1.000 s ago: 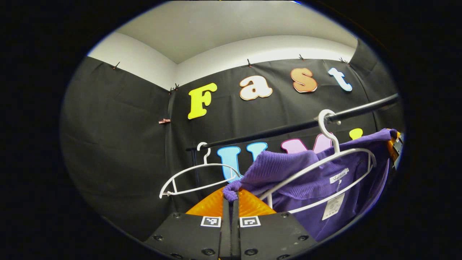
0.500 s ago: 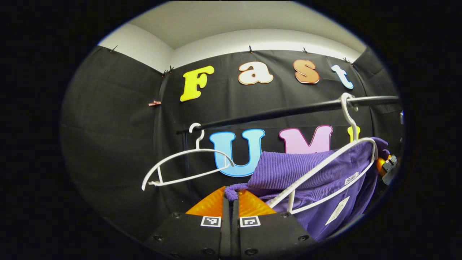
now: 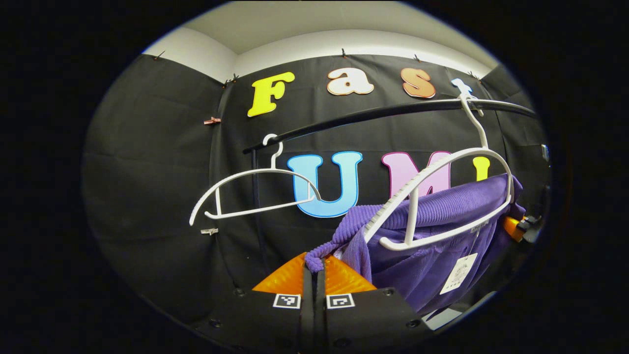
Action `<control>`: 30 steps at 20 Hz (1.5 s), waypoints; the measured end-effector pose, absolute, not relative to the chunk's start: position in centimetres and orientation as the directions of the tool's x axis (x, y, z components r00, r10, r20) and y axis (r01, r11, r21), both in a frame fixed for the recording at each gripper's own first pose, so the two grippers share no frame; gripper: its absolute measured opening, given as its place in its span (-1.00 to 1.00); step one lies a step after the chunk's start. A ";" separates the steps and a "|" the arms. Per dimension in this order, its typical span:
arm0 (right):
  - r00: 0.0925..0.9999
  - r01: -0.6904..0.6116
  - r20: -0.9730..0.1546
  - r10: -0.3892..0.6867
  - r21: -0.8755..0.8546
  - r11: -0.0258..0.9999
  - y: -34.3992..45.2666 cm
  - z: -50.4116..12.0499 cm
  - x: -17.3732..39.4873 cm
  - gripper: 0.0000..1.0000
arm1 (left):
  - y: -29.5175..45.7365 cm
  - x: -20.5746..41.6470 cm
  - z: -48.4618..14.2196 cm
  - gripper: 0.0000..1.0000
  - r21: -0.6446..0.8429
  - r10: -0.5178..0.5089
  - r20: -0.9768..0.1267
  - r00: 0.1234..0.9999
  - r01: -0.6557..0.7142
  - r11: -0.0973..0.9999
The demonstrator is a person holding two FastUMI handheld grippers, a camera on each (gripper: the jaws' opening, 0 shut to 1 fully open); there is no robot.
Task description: Grasp the clothes on the hanger with both hands and then place them into the laundry hamper below.
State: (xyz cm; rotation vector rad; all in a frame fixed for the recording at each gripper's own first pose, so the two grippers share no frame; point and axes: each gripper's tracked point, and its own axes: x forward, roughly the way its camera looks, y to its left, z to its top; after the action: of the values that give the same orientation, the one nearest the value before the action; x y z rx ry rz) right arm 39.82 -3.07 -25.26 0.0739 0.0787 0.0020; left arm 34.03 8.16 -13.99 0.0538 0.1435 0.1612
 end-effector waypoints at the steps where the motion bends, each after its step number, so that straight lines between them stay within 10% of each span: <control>1: 0.996 0.003 -0.085 0.002 0.061 0.998 -3.1 -25.1 40.1 -0.91 | 8.3 34.1 -14.5 -0.91 0.060 0.154 -0.157 0.975 -0.146 0.987; 8: 0.990 0.108 0.093 -0.110 0.030 0.994 -6.4 -18.6 43.5 -0.92 | 8.5 36.8 -9.0 -0.90 0.158 0.119 -0.066 0.991 -0.107 0.982; 17: 0.993 0.041 -0.112 -0.031 0.096 0.995 -2.4 -28.7 38.4 -0.91 | 9.8 34.4 -20.1 -0.91 0.050 0.114 -0.249 0.962 -0.105 0.993; 30: 0.952 -0.210 -0.186 0.243 0.178 0.961 9.8 -21.6 25.6 -0.91 | -0.8 26.4 -16.8 -0.91 -0.105 -0.180 -0.278 0.944 0.157 0.982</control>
State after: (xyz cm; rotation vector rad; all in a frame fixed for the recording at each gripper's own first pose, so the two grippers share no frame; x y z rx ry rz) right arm 25.64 9.79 -21.55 0.1577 0.2078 0.2310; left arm 26.43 -0.82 -16.77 -0.0817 0.2904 -0.1722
